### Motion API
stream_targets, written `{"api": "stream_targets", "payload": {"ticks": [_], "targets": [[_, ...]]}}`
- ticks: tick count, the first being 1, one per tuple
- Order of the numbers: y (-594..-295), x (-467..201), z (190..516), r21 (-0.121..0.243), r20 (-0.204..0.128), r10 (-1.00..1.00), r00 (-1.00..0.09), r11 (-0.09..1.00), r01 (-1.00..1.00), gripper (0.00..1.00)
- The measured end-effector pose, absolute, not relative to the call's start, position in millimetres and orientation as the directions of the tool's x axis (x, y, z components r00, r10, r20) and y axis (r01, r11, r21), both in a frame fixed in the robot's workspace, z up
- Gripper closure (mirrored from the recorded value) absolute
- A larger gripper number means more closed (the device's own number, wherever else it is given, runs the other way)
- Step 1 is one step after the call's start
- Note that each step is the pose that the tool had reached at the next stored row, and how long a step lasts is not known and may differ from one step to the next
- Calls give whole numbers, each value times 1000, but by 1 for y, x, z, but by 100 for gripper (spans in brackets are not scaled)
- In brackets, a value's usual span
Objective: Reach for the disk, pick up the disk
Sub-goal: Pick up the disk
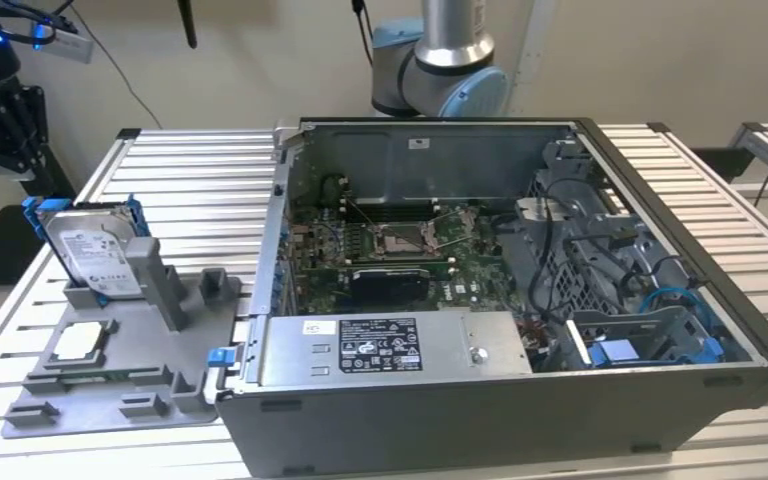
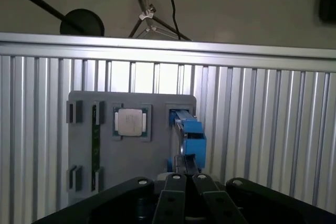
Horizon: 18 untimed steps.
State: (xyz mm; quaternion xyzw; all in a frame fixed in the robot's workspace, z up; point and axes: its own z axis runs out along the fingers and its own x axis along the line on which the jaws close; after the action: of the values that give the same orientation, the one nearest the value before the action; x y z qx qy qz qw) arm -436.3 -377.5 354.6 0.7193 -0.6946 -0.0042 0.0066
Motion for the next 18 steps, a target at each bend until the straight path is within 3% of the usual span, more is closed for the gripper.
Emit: {"api": "stream_targets", "payload": {"ticks": [13, 14, 18], "targets": [[-378, -436, 355, 15, 4, -999, 35, -35, -999, 100], [-378, -436, 355, 15, 4, -999, 35, -35, -999, 0], [-377, -436, 349, 15, 4, -999, 35, -35, -999, 0]]}}
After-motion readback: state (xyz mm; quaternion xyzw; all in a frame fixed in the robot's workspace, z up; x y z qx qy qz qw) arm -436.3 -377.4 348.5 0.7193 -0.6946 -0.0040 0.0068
